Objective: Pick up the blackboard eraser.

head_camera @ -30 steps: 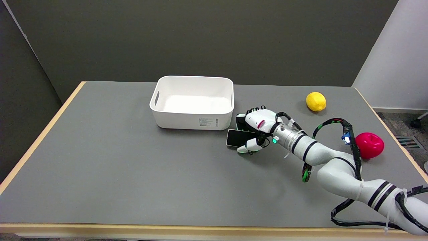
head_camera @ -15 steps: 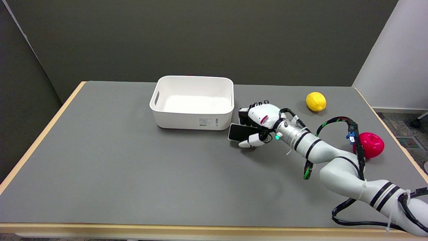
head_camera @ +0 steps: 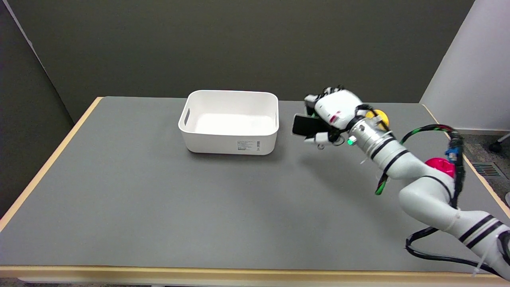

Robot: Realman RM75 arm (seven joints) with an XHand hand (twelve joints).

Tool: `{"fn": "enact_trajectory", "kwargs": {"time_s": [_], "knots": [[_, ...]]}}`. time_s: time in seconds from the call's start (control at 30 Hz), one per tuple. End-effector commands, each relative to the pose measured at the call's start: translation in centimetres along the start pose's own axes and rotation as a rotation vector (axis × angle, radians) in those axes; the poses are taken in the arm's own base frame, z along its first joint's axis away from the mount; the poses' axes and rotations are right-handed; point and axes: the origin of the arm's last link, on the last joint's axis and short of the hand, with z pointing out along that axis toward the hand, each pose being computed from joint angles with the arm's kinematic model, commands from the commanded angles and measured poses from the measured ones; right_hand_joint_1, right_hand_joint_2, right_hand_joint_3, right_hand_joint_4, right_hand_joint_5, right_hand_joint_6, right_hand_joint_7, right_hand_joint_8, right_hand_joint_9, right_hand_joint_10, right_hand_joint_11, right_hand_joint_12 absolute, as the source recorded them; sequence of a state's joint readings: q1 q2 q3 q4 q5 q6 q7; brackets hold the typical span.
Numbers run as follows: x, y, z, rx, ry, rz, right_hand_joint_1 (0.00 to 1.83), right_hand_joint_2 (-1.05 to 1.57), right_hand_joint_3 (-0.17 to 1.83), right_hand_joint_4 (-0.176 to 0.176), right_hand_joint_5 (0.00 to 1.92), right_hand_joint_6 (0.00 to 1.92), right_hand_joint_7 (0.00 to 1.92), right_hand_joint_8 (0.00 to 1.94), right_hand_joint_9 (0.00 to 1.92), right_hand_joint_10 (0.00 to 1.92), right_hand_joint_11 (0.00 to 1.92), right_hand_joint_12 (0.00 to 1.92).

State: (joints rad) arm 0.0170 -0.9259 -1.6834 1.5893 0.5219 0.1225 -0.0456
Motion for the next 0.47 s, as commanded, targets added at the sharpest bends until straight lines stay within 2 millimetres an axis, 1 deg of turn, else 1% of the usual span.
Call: {"fn": "enact_trajectory", "kwargs": {"time_s": [0.03,0.13,0.2,0.23,0.3,0.37,0.43,0.47], "knots": [[5.9,2.4,-1.5,-0.093,0.227,-0.174,1.20,1.12,0.28,-0.169,0.58,1.47,0.88,1.39,0.82,1.29,0.57,1.47],[6.8,0.9,0.6,-0.044,0.257,-0.159,1.19,1.14,0.26,-0.161,0.57,1.48,0.87,1.41,0.82,1.27,0.55,1.44],[6.7,-0.9,2.4,0.015,0.254,-0.151,1.19,1.14,0.25,-0.161,0.57,1.48,0.87,1.41,0.82,1.27,0.55,1.44],[6.8,-1.5,3.0,0.034,0.257,-0.153,1.19,1.14,0.25,-0.160,0.57,1.48,0.87,1.41,0.82,1.27,0.56,1.45],[7.3,-3.3,4.8,0.089,0.265,-0.162,1.19,1.13,0.27,-0.159,0.58,1.48,0.87,1.40,0.82,1.28,0.57,1.46],[7.7,-4.7,6.4,0.127,0.268,-0.163,1.20,1.09,0.32,-0.165,0.59,1.46,0.89,1.38,0.81,1.31,0.57,1.51],[8.3,-6.5,8.1,0.170,0.267,-0.163,1.21,1.04,0.40,-0.169,0.61,1.45,0.91,1.36,0.79,1.38,0.51,1.58],[8.5,-7.2,9.1,0.181,0.265,-0.163,1.20,1.08,0.35,-0.166,0.60,1.46,0.90,1.38,0.80,1.33,0.54,1.53]]}}
